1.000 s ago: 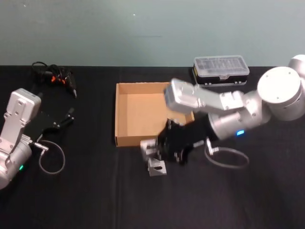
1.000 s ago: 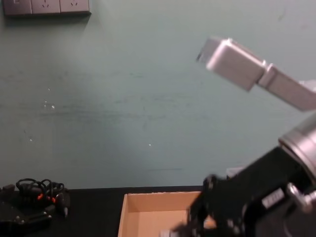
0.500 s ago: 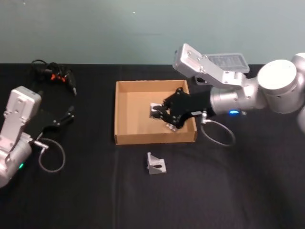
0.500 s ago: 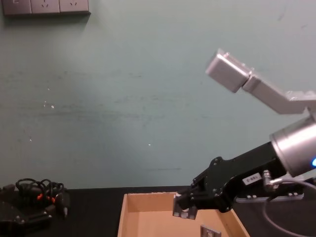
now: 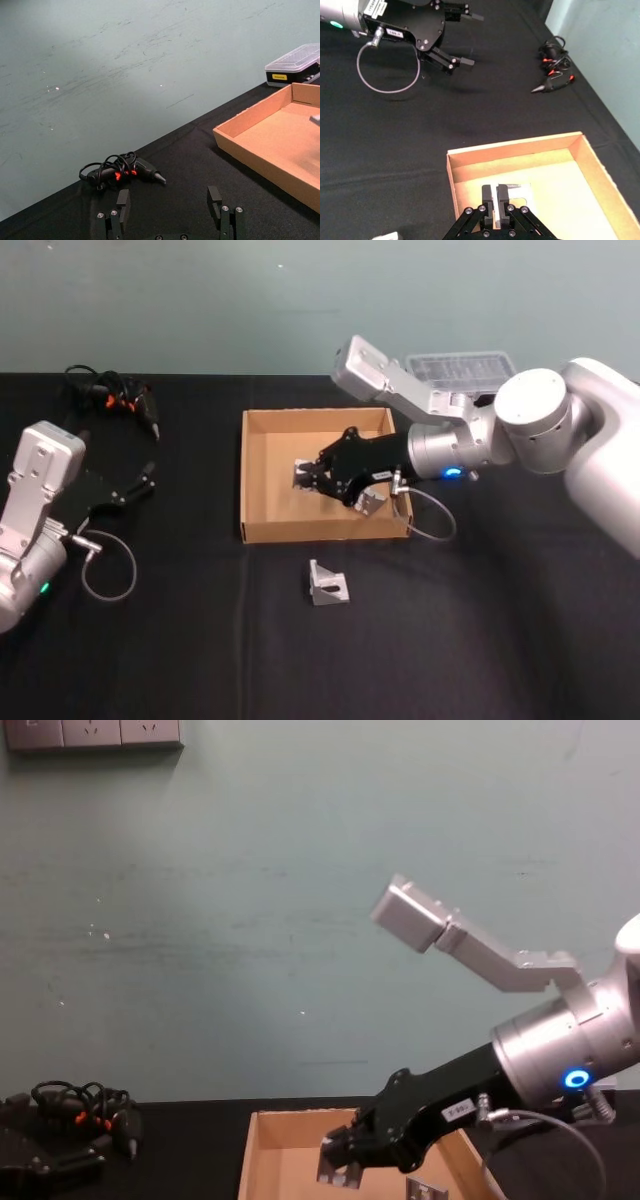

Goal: Use one hand to pick up the angle iron from the table and place it into the box.

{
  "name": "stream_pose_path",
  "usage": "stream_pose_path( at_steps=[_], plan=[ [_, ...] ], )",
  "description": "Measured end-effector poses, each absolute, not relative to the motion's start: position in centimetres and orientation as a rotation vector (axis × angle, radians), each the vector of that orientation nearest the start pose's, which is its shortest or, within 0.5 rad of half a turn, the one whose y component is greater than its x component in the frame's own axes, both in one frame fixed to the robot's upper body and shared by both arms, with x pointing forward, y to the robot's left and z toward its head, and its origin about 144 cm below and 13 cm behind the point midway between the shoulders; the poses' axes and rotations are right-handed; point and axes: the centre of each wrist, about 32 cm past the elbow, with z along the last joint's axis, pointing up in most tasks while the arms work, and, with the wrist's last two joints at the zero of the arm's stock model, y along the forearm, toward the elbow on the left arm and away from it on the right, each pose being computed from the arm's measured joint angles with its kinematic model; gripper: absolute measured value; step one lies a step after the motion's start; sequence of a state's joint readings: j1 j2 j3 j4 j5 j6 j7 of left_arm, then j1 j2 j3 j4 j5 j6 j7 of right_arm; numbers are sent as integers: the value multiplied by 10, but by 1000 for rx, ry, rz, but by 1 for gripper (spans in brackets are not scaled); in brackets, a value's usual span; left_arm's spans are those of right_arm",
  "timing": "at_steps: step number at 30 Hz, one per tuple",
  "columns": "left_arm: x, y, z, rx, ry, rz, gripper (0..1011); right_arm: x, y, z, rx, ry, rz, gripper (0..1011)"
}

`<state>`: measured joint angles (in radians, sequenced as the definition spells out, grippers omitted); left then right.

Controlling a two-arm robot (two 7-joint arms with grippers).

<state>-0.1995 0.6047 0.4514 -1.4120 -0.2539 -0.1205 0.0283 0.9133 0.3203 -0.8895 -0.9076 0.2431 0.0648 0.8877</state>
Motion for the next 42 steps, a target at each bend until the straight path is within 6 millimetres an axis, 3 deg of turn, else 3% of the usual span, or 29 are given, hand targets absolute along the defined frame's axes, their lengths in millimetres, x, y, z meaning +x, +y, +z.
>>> stream_pose_path(
  at_steps=[14,19,23,29,42],
  plan=[
    [489,310,1140,304,-285,1248,1011,652,-189,1233,-606,-143,-253,91],
    [489,310,1140,304,-285,1248,1011,650,-189,1233,-610,-141,-253,264],
    [489,310,1140,304,-285,1248,1011,648,-189,1235,-604,-153,-267,346],
    [489,310,1140,304,-285,1248,1011,637,-193,1244,-569,-193,-324,567],
    [489,310,1140,304,-285,1248,1011,575,-214,1264,-462,-229,-523,954]
  ],
)
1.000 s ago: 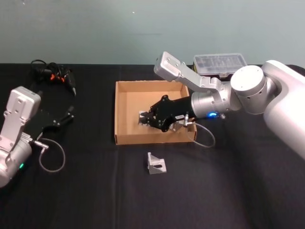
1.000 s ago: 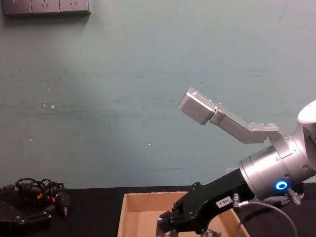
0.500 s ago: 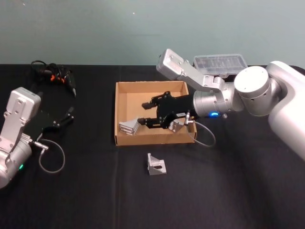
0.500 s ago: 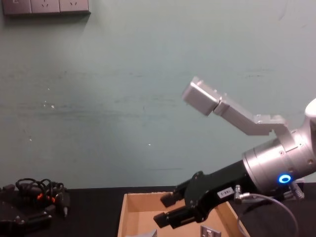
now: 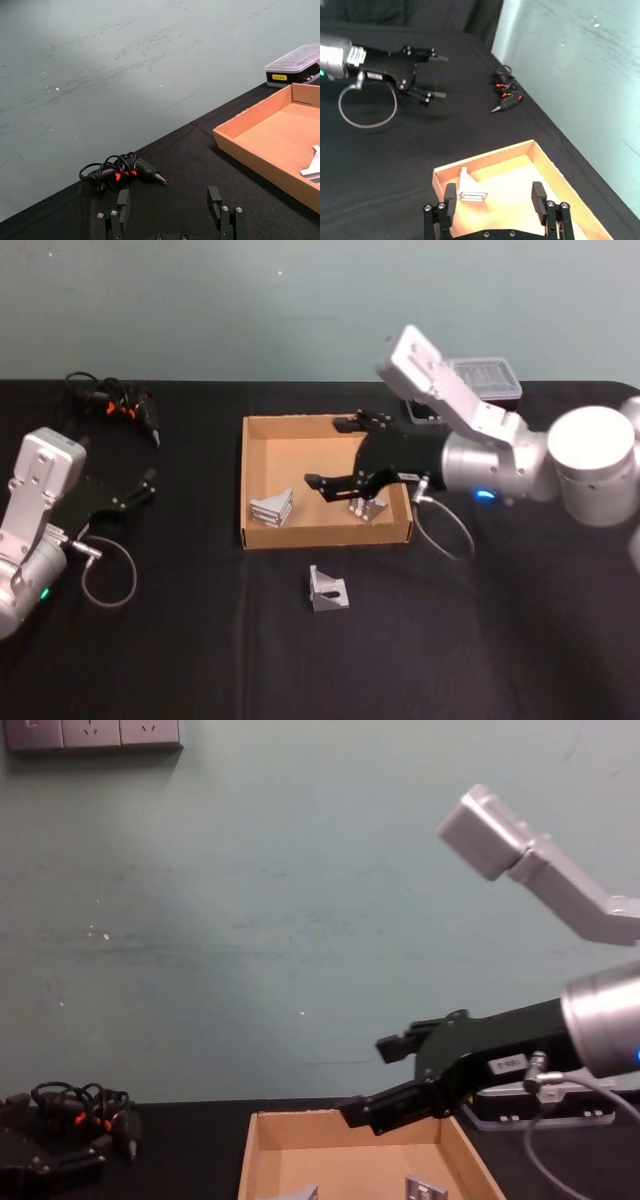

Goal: Use one hand to pick up the angle iron from the table and place it into the box.

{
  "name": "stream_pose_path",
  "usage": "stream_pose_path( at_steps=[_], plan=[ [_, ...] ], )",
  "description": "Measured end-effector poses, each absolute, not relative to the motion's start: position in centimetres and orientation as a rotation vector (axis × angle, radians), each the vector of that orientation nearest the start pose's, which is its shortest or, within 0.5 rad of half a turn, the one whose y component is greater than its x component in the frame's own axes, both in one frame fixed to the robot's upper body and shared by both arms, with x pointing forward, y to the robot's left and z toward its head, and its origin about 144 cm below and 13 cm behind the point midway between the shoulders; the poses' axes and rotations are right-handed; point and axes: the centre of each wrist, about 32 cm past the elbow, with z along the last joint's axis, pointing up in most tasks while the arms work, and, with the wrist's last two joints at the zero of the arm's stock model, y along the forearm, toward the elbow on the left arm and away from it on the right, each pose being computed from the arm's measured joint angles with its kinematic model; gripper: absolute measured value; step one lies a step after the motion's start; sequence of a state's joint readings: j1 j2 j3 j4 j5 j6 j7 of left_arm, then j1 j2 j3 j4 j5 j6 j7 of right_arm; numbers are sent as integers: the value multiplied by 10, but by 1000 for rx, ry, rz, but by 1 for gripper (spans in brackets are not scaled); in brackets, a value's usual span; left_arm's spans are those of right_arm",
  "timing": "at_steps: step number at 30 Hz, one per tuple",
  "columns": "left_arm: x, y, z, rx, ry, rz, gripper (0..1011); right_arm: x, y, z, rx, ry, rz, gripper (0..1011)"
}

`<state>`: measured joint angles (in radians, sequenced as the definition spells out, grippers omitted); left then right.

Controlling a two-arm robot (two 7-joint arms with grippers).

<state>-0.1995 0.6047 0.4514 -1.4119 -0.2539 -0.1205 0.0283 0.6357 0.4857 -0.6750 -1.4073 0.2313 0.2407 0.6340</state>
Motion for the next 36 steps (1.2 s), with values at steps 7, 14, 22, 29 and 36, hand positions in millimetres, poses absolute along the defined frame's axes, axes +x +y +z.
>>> stream_pose_path(
  at_steps=[7,14,22,29,36],
  plan=[
    [489,310,1140,304,-285,1248,1011,544,-222,1261,-431,-181,-566,1000],
    [489,310,1140,304,-285,1248,1011,520,-227,1258,-436,-151,-496,1000],
    [489,310,1140,304,-285,1248,1011,508,-234,1252,-477,-119,-421,1000],
    [489,310,1140,304,-285,1248,1011,509,-233,1247,-508,-105,-356,1000],
    [489,310,1140,304,-285,1248,1011,523,-238,1238,-573,-85,-260,1000]
  ],
)
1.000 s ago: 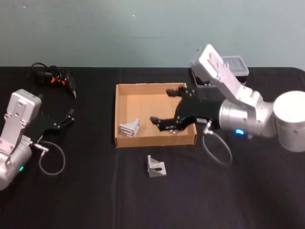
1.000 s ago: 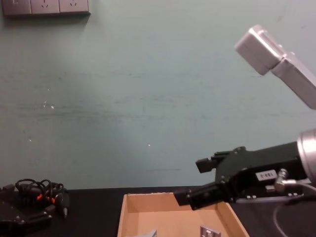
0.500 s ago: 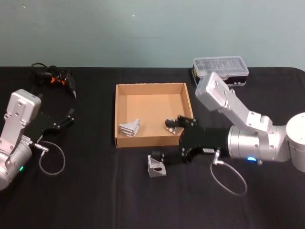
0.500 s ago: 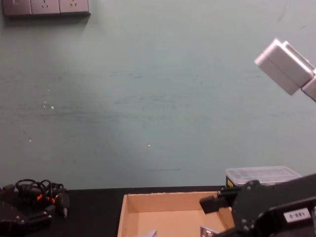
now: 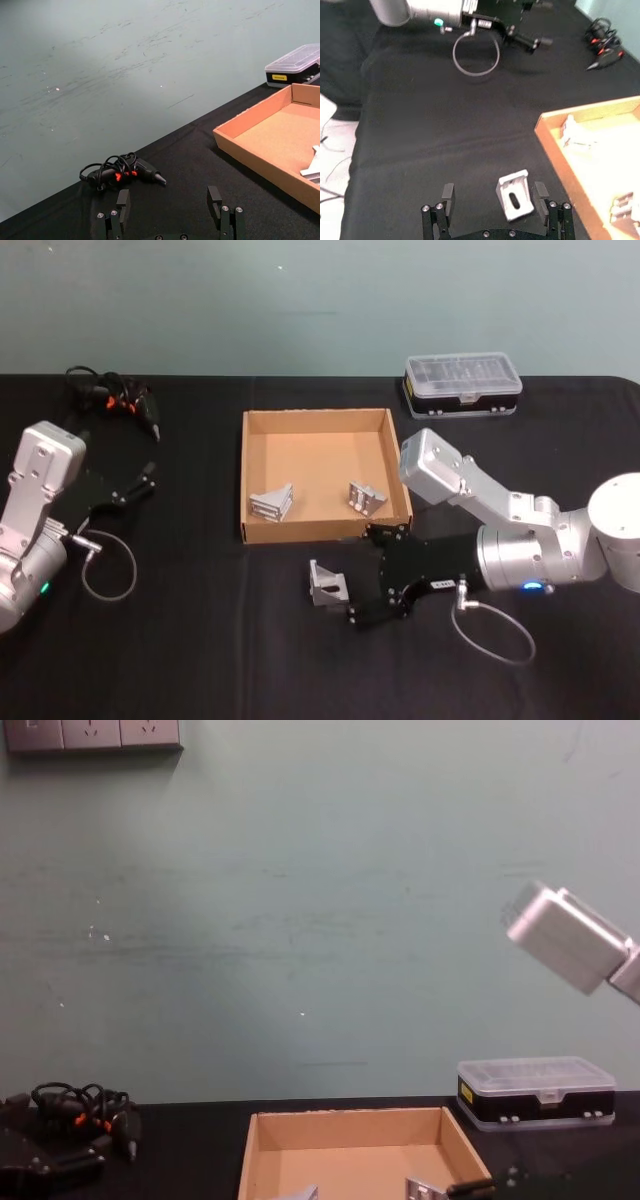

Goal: Use one hand to pick up the angle iron from the table and place it into the box.

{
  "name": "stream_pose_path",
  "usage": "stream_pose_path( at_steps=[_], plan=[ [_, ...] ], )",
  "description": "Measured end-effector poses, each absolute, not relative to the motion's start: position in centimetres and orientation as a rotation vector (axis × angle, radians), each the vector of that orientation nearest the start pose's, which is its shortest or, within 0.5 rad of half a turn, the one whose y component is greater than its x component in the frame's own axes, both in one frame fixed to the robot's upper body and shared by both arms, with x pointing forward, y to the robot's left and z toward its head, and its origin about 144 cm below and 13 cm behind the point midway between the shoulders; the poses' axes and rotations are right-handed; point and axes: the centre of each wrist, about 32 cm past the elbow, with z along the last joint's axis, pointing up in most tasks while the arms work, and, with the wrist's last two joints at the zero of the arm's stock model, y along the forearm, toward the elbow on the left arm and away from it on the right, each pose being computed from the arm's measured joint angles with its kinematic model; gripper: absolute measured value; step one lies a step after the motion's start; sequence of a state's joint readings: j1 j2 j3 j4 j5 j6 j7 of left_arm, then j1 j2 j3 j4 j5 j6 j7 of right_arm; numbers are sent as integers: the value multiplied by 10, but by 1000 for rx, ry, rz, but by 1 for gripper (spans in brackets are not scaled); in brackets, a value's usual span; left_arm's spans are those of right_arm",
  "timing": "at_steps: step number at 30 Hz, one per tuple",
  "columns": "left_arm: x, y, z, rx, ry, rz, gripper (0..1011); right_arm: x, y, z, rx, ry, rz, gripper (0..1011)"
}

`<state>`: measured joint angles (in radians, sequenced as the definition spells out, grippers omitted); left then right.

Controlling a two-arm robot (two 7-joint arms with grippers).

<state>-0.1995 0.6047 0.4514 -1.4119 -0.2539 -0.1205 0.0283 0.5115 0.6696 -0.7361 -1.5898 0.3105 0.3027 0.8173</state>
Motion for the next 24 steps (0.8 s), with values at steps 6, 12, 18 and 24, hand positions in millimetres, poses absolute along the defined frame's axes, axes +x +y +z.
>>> stream_pose_path(
  at_steps=[6,12,18,24],
  plan=[
    [489,310,1140,304,-285,1248,1011,534,-245,1232,-596,-72,-236,1000],
    [489,310,1140,304,-285,1248,1011,543,-246,1227,-601,-69,-225,1000],
    [489,310,1140,304,-285,1248,1011,550,-242,1222,-596,-67,-209,1000],
    [489,310,1140,304,-285,1248,1011,559,-235,1218,-599,-68,-185,1000]
  ],
)
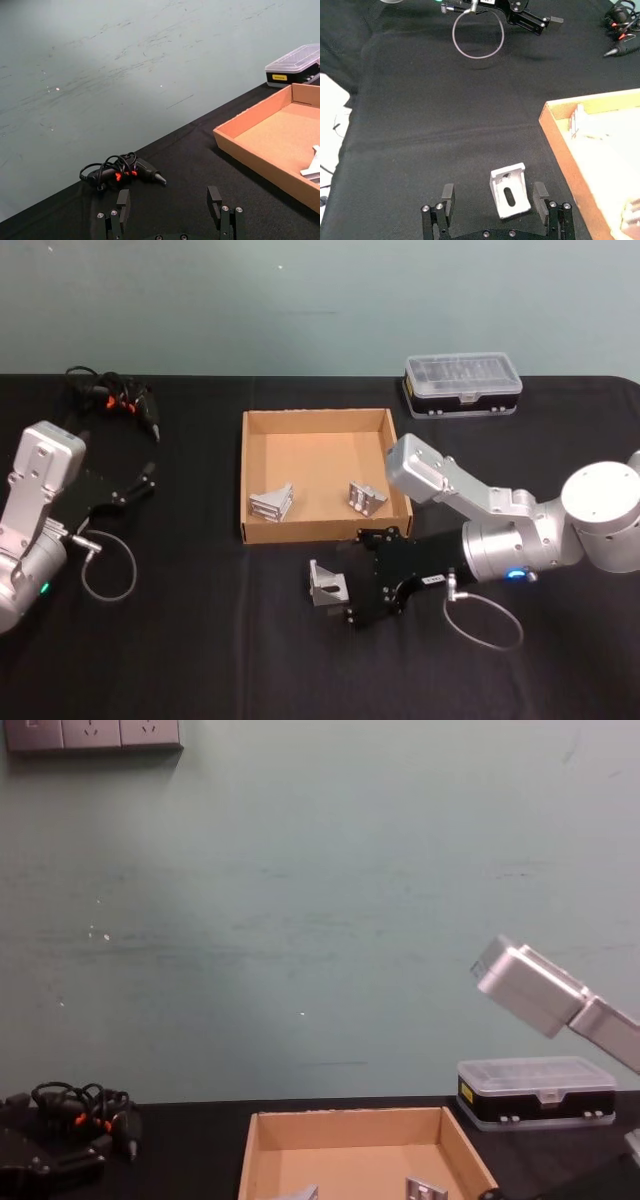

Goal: Use one hand to pick up the angle iron from the table and place it into the box.

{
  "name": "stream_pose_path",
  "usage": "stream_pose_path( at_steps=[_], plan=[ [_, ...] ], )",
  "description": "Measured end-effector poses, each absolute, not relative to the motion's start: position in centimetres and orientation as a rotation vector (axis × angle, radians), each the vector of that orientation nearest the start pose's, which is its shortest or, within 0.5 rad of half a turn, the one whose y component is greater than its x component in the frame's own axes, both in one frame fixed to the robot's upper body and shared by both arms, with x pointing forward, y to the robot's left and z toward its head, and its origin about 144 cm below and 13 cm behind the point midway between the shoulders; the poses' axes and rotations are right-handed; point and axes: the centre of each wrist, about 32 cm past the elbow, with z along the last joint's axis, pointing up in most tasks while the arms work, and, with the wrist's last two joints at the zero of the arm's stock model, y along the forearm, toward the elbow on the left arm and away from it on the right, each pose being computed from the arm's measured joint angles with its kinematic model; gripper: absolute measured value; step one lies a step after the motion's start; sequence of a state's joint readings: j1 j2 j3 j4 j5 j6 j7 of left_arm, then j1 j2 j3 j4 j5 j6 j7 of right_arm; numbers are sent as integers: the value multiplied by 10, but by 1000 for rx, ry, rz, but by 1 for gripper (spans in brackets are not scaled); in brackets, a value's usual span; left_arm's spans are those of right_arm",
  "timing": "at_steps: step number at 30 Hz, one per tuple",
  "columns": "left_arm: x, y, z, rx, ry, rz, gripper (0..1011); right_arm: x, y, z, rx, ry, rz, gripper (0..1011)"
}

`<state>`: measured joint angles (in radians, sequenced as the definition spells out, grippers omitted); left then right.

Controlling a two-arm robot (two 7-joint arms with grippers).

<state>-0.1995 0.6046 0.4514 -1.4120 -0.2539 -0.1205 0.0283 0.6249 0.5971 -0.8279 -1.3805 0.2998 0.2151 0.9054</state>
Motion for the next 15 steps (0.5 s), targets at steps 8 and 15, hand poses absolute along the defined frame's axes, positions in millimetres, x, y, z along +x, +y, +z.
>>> stream_pose_path(
  at_steps=[8,15],
  plan=[
    [489,310,1140,304,-285,1248,1011,568,-230,1216,-604,-74,-168,1000],
    [489,310,1140,304,-285,1248,1011,579,-223,1212,-604,-74,-144,1000]
  ],
)
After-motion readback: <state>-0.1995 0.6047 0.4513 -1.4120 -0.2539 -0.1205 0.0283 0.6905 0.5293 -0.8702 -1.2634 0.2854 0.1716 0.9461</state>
